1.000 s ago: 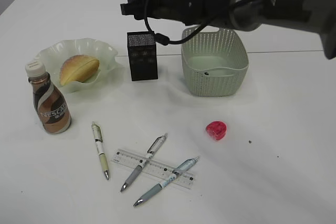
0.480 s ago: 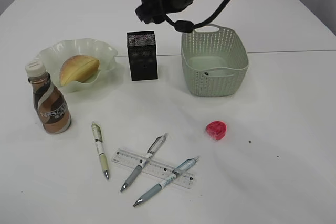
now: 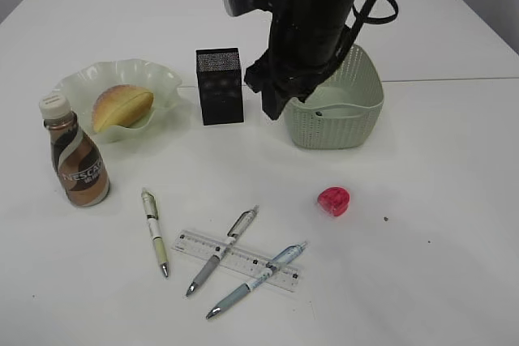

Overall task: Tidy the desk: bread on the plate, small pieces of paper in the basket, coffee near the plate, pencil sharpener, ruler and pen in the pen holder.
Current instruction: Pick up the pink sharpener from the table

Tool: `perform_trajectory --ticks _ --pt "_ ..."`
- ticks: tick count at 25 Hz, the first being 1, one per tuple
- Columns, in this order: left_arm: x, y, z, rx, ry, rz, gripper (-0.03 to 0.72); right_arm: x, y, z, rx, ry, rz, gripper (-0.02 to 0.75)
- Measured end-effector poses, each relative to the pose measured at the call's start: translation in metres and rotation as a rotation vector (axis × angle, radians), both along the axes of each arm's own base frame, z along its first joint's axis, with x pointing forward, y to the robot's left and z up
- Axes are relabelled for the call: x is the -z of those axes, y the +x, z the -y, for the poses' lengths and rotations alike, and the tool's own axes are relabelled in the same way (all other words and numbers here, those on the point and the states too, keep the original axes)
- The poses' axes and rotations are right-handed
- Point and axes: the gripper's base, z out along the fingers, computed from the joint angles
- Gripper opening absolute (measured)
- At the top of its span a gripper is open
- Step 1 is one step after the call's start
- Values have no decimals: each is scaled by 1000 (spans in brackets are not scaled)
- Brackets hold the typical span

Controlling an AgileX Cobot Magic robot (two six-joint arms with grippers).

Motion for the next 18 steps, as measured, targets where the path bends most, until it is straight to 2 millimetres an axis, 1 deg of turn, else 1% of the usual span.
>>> perform_trajectory --ticks 5,7,10,13,15,18 --pt "0 -1 2 1 -27 -8 434 2 -3 1 36 -7 -44 417" --pt "0 -2 3 3 -32 -18 434 8 -5 2 47 -14 -67 417" --pt "1 -4 3 7 -33 -47 434 29 -10 10 64 -51 -137 417" --pt "1 -5 3 9 -32 -61 434 55 -16 22 77 -97 -221 417" --pt "1 -5 3 9 -33 -63 434 65 -18 31 79 -116 -257 417" --pt "1 -5 3 9 -33 -63 434 69 -16 42 96 -121 -270 417"
